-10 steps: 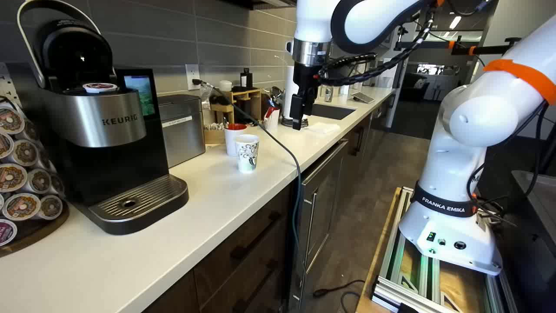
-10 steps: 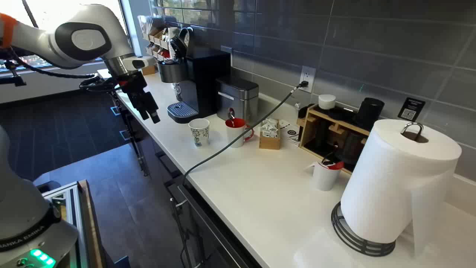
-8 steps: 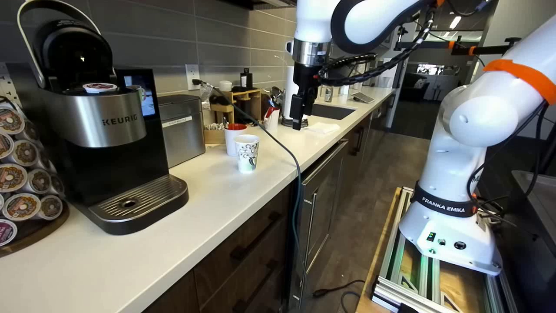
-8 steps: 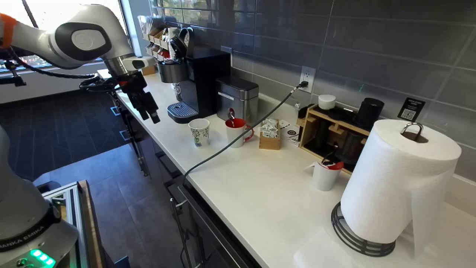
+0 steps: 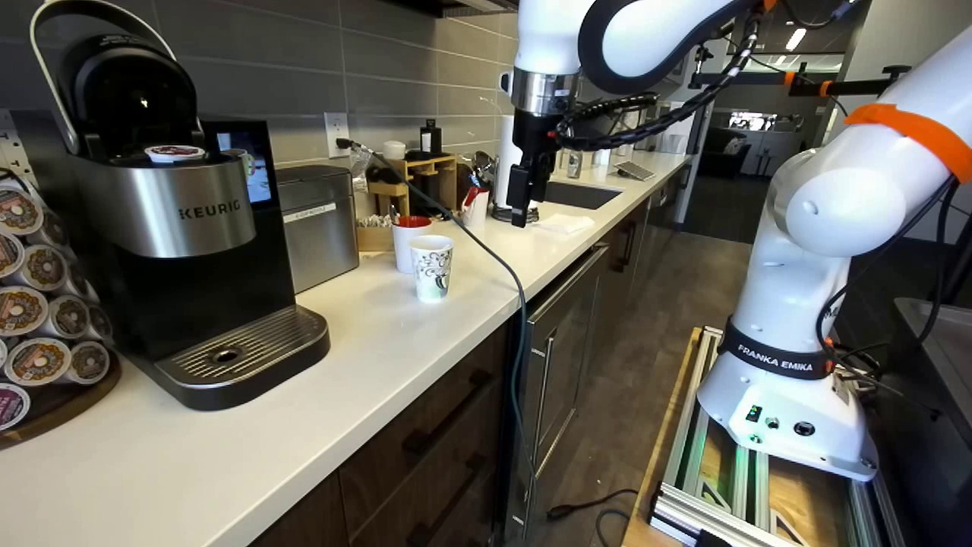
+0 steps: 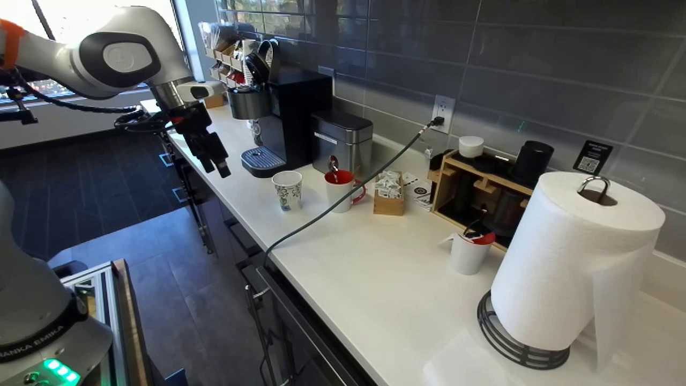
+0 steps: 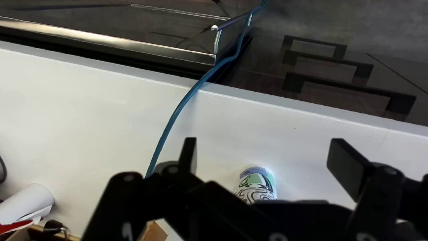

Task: Empty the contents in the cup into the mug cup

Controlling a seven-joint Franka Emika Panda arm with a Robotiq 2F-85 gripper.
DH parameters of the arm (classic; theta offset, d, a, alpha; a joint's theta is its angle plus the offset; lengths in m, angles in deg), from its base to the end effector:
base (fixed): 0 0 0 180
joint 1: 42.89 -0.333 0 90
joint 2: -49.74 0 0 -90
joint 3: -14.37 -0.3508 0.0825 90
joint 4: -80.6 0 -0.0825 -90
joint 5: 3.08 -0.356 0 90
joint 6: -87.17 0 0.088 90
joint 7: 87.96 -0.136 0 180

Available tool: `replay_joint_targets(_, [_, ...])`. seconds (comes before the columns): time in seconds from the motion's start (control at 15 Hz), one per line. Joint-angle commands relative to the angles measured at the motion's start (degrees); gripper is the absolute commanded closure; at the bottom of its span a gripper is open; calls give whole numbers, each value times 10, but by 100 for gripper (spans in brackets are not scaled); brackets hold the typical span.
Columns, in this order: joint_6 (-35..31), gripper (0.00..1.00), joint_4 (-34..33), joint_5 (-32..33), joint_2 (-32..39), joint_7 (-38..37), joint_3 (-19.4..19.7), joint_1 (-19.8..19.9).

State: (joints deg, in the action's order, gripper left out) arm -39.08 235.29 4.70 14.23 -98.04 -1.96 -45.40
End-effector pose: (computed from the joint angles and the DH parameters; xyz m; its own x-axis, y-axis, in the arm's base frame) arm 0.3060 0.0966 0.4350 0.9709 0.2000 0.1320 0.1612 -0.9526 0.2580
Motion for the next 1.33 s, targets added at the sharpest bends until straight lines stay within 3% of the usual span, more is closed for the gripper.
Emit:
replay_joint_targets(0.0, [3, 0, -1, 9, 2, -7, 13, -13])
replay_joint_targets(0.93, [3, 0, -1, 9, 2, -7, 13, -13])
replay_joint_targets(1.27, [-21, 0, -69, -71, 80, -78, 44, 1])
